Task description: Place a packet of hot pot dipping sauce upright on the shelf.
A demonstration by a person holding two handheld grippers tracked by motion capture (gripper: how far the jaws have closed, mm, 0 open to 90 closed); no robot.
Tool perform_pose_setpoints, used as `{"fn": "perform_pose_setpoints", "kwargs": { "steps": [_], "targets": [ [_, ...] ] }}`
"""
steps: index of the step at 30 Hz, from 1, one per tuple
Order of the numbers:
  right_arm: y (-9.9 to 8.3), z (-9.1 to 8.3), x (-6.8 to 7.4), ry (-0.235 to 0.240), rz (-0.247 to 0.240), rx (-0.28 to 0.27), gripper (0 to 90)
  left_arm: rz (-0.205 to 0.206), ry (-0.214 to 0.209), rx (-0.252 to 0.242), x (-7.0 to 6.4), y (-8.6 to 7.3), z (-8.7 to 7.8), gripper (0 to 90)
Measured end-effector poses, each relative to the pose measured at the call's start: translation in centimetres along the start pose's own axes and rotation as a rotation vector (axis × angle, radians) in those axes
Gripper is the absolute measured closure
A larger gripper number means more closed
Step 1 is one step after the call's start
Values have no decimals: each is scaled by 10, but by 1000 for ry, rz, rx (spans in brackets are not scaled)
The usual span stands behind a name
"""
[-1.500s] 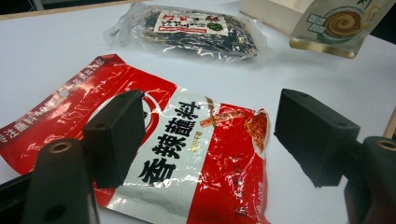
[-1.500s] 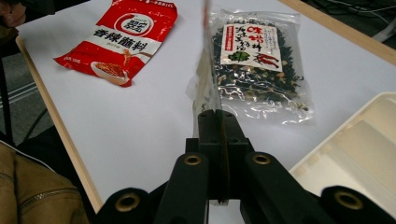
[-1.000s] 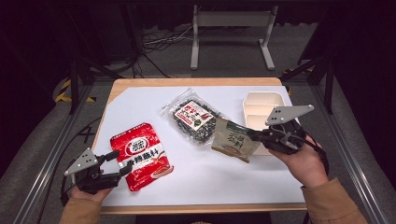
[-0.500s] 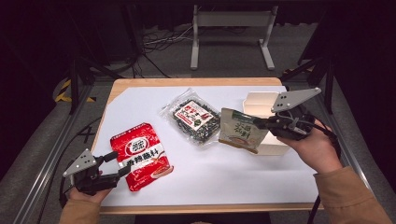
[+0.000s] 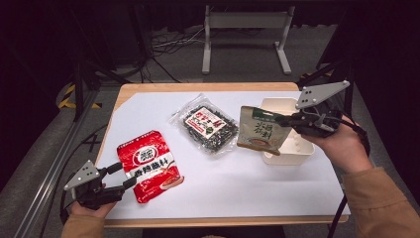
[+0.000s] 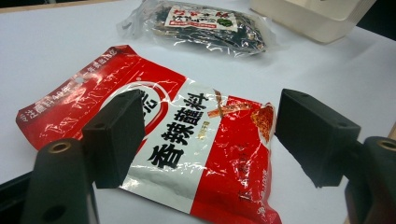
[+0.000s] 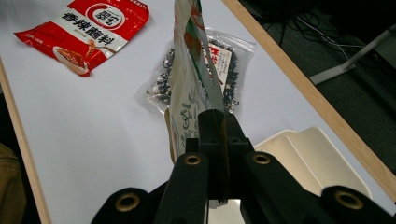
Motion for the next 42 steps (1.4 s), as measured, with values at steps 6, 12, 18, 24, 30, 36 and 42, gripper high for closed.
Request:
{"fn": "perform_pose_setpoints", "kwargs": {
  "steps": [6, 12, 18, 24, 30, 36, 42],
  "targets": [
    [3, -2, -11, -23, -30, -4, 897, 9, -5, 6, 0, 1, 3, 245],
    [7, -3, -22, -43, -52, -8, 897, 9, -5, 3, 1, 1, 2, 245],
    [7, -3, -32, -54, -46, -1, 897, 8, -9, 4, 1, 2, 4, 245],
    [7, -4, -45, -81, -46, -3, 897, 9, -9, 8, 1, 2, 5, 245],
    [6, -6, -60, -105, -51, -1, 897, 9, -1, 14, 1, 0, 2, 245],
    [5, -5, -71, -118, -59, -1, 897, -5, 14, 7, 1, -3, -2, 245],
    [3, 0, -83, -139, -78, -7, 897, -9, 27, 8, 0, -6, -7, 245]
  ]
}}
Point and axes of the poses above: each handheld gripper's, and its own axes: z roughly forward along the jaws, y roughly out of its top, x roughly to its left, the point moved 4 cm from there along z, roughly forward along the jaws, and after that the axes turned 5 degrees about -y, right-handed, at the moved point
